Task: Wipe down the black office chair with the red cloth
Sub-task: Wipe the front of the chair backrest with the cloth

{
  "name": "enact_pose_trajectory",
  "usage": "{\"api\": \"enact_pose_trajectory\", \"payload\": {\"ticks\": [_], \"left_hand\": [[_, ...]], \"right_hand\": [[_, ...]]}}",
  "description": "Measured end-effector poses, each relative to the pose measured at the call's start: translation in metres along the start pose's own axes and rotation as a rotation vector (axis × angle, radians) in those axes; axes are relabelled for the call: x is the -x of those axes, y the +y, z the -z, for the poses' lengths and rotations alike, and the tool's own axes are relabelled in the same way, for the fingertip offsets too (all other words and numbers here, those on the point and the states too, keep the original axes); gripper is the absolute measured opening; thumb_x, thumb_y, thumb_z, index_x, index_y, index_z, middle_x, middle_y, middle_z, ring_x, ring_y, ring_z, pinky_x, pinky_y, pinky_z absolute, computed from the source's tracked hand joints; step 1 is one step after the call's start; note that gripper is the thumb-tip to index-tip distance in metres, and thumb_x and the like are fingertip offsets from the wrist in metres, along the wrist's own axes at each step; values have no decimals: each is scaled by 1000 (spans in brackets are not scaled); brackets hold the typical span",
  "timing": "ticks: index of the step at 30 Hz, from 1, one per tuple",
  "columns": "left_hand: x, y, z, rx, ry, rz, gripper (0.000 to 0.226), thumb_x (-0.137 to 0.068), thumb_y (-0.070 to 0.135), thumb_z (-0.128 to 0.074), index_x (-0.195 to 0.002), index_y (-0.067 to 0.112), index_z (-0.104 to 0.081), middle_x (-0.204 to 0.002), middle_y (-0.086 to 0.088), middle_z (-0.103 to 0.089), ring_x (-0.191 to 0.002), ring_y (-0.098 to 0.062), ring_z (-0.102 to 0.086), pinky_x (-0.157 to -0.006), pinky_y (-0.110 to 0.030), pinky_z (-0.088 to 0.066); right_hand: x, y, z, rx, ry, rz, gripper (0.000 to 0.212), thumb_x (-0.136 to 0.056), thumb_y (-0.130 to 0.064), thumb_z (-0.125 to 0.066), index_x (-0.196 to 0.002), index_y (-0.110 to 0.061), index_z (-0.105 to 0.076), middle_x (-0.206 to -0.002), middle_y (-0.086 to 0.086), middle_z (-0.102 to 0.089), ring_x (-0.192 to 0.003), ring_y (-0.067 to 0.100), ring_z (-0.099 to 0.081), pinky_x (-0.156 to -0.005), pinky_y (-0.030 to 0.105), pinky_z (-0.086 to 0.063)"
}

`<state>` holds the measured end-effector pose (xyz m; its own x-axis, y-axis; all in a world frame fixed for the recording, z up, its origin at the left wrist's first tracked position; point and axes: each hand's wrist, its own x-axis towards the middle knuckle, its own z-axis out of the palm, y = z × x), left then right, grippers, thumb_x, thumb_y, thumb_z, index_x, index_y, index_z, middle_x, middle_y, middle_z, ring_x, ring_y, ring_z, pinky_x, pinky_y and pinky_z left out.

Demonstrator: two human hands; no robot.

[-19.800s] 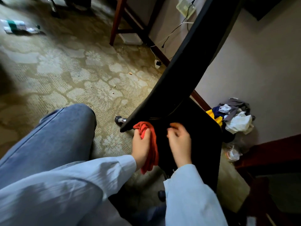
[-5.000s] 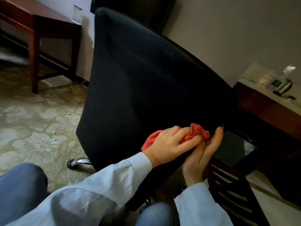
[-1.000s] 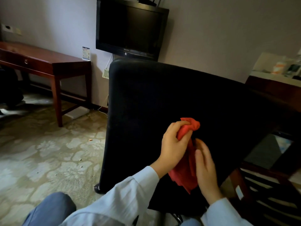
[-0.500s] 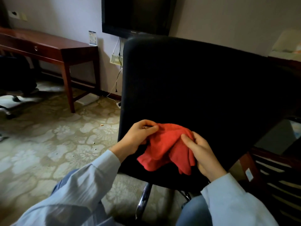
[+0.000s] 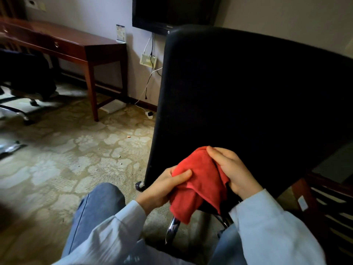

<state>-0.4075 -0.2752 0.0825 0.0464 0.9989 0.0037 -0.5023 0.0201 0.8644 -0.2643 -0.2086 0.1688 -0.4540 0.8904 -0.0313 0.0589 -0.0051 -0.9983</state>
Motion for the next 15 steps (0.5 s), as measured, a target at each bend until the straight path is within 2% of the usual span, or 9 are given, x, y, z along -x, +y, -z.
{"api": "enact_pose_trajectory", "payload": {"ticks": [2,3,4,6,7,8,11,13,15], "left_hand": [[-1,1,3,160,128,-63,34,-64,28,-79,-94,13,-71,-89,-8,-71,-78,-16,-68,-76,-28,-56],[-2,4,1,257,163,-84,40,-65,25,-76,-102,12,-68,-94,-10,-71,-82,-18,-68,-77,-30,-57],[-4,5,0,371,178,-94,55,-60,24,-81,-110,8,-64,-98,-13,-70,-86,-22,-69,-76,-34,-57],[-4,11,-6,559,194,-102,82,-41,32,-92,-112,2,-62,-100,-19,-69,-87,-28,-69,-72,-39,-58],[-5,15,-8,609,194,-112,81,-41,38,-92,-108,0,-64,-100,-20,-68,-87,-29,-69,-74,-41,-58],[-5,20,-13,627,193,-120,74,-50,44,-86,-106,1,-65,-102,-21,-67,-87,-29,-68,-77,-42,-57],[-12,33,-13,568,340,-241,56,-72,41,-68,-114,6,-56,-112,-22,-59,-97,-30,-61,-86,-43,-52],[-19,49,-3,475,490,-422,35,-77,34,-66,-104,16,-53,-102,-19,-57,-95,-37,-58,-88,-53,-49],[-24,67,9,237,621,-611,23,-80,32,-70,-92,25,-52,-96,-15,-54,-98,-43,-58,-89,-61,-47]], "right_hand": [[-5,5,-2,59,51,24,12,-91,-13,-57,-83,-9,-64,-73,3,-63,-67,9,-57,-60,16,-46],[-7,9,-5,62,67,26,9,-90,-10,-58,-83,-9,-63,-72,2,-63,-62,7,-57,-56,14,-46],[-9,15,-11,72,78,26,10,-90,-7,-58,-82,-11,-62,-72,2,-63,-59,4,-57,-55,13,-46],[-15,30,-25,169,94,59,17,-90,-4,-57,-80,-18,-60,-75,2,-63,-62,2,-57,-58,17,-45],[-17,38,-32,237,101,95,18,-90,-5,-57,-79,-19,-60,-76,2,-63,-66,5,-57,-62,20,-44],[-19,44,-37,303,112,139,18,-90,-6,-57,-79,-20,-60,-77,0,-64,-71,8,-57,-66,24,-44],[-24,50,-42,461,152,263,9,-88,-14,-60,-88,-23,-62,-87,0,-64,-80,13,-60,-74,28,-45],[-25,45,-39,515,161,327,9,-89,-16,-60,-89,-25,-60,-90,-2,-60,-80,11,-58,-73,20,-43],[-24,40,-34,542,158,373,14,-91,-14,-56,-89,-27,-58,-92,-10,-56,-83,7,-57,-74,17,-40]]}}
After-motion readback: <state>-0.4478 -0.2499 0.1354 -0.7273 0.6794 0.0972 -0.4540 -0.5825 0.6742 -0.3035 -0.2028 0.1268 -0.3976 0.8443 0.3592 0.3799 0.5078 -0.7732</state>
